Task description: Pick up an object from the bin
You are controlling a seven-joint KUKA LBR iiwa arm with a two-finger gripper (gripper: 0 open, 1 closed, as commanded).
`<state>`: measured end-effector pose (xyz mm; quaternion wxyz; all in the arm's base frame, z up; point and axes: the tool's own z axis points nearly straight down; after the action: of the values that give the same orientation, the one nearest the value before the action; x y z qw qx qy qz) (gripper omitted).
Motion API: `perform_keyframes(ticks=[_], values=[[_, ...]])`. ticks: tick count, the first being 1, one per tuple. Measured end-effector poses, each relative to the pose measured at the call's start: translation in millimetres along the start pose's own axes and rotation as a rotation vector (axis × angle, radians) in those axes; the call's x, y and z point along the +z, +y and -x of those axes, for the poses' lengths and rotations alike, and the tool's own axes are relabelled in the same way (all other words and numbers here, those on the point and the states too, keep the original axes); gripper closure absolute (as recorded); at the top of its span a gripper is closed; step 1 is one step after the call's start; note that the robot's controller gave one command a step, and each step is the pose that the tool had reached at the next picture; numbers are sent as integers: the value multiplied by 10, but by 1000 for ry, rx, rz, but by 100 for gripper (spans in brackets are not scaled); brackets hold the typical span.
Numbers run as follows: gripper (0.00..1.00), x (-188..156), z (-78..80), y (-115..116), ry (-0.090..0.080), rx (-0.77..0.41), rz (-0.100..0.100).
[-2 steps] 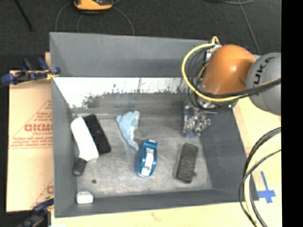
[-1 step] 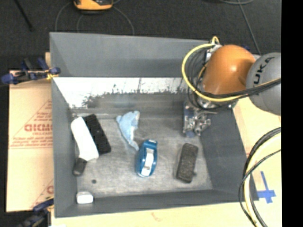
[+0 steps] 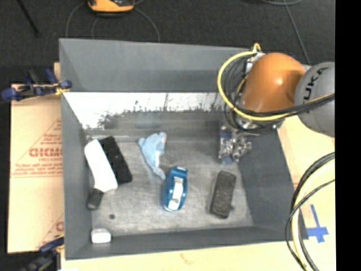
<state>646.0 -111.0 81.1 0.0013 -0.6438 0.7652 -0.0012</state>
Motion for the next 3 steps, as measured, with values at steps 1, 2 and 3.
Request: perform_keyframes(ticks=[1,2,3], values=[[100,-174,-1,13,0,1,4],[100,-358,5,-1,-1,0,0],[100,-484,7,-7,-1,1,-3]])
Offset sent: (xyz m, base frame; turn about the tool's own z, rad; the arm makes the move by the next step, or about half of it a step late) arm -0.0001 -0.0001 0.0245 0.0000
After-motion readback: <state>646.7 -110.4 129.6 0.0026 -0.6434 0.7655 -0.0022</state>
